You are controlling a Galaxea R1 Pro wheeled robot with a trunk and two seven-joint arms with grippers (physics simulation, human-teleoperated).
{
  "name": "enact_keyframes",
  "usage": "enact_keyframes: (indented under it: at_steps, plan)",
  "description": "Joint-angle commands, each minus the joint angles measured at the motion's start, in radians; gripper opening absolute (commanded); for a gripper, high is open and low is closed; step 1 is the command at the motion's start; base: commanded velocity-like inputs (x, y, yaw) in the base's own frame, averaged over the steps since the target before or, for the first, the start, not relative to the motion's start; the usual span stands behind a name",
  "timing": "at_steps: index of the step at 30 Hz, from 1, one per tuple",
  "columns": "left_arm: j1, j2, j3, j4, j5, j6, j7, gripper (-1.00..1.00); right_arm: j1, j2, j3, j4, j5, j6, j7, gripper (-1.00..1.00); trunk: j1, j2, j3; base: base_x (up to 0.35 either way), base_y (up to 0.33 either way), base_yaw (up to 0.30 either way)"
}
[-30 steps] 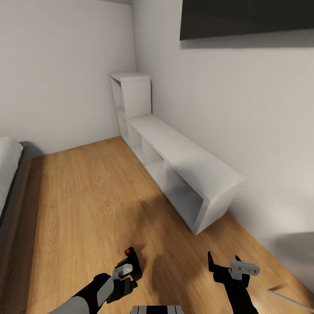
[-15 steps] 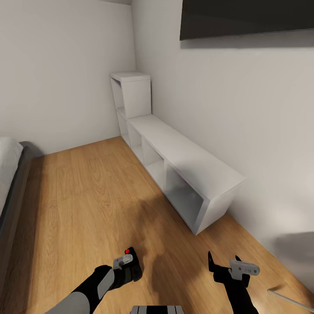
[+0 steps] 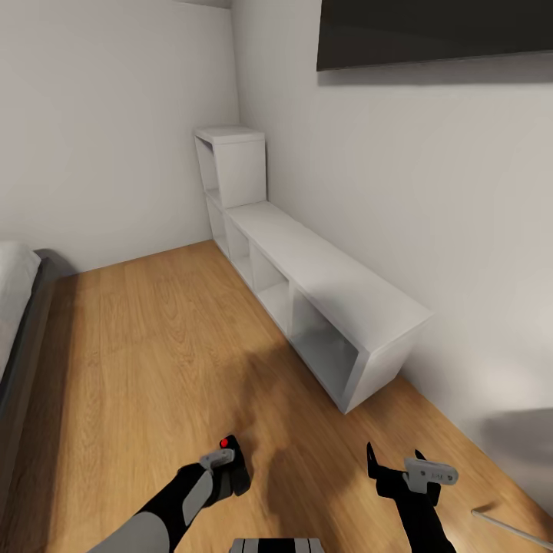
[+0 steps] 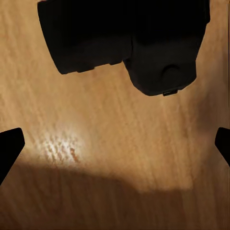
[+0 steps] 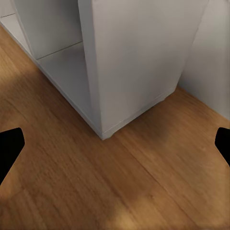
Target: Attach the digital camera to the camera tripod in the bedroom.
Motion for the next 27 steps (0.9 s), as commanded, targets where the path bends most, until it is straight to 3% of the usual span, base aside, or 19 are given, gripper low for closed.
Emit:
enact_keyframes:
  at_steps: [1,8,15,19,27]
  plan:
    - [0.0,-0.002,-0.005,-0.009,0.009,0.006,0.012,1.0,0.0,0.0,0.0,-0.001,0.0,0.0,-0.003,1.0,0.0,0.0,-0.001,0.0,0.0,0.0]
    - [0.0,-0.016,-0.022,-0.054,0.01,0.037,0.033,1.0,0.0,0.001,0.0,-0.001,0.0,0.0,-0.003,1.0,0.0,0.0,-0.001,0.0,0.0,0.0]
    - [0.0,-0.025,-0.028,-0.148,0.012,0.174,0.039,1.0,0.0,0.001,0.0,-0.001,0.0,0.0,-0.003,1.0,0.0,0.0,-0.001,0.0,0.0,0.0]
    - [0.0,-0.029,-0.034,-0.189,0.013,0.213,0.04,1.0,0.0,0.001,0.0,-0.001,0.0,0.0,-0.003,1.0,0.0,0.0,-0.001,0.0,0.0,0.0]
    - [0.0,-0.029,-0.042,-0.143,0.016,0.224,0.038,1.0,0.0,0.001,0.001,-0.001,0.0,0.0,-0.003,1.0,0.0,0.0,-0.001,0.0,0.0,0.0]
